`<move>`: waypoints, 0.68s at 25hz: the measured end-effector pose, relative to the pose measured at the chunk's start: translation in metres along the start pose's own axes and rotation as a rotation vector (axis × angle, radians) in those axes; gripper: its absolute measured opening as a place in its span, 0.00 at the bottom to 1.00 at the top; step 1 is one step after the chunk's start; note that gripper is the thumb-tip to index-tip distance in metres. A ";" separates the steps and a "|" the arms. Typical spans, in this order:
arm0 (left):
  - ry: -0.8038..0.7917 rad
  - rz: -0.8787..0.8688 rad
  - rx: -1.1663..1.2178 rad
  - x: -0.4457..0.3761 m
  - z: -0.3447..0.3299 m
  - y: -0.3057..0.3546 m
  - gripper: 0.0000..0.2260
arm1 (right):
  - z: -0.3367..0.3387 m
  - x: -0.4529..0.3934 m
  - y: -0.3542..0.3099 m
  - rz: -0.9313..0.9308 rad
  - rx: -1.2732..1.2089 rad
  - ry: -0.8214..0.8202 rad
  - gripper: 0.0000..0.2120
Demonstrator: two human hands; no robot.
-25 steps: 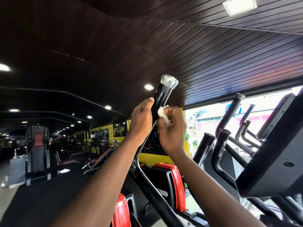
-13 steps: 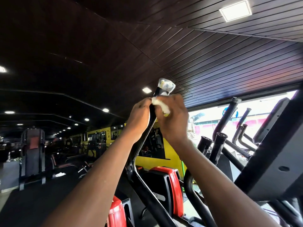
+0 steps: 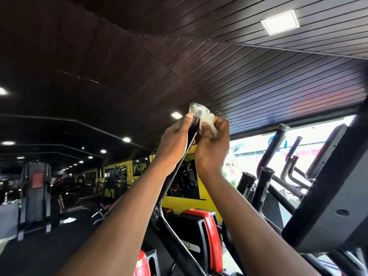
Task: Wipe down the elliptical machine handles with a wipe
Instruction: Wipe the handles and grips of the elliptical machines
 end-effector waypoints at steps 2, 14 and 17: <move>-0.008 0.012 -0.009 0.002 0.001 0.001 0.18 | -0.007 -0.010 0.009 -0.302 -0.205 -0.047 0.07; -0.070 0.036 -0.008 -0.002 -0.001 -0.001 0.21 | 0.005 0.002 -0.024 0.479 0.197 -0.048 0.17; -0.075 0.046 0.036 -0.005 -0.001 -0.005 0.19 | -0.014 -0.014 -0.044 0.677 0.477 -0.258 0.17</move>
Point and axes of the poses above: each hand's wrist, its own x-axis away from the middle knuckle, its own z-axis out of the back of the hand, y = z × x, the point moved 4 cm from there along -x, towards the middle knuckle, and after that the axes turned 9 degrees about -x, right-handed, at the moved point
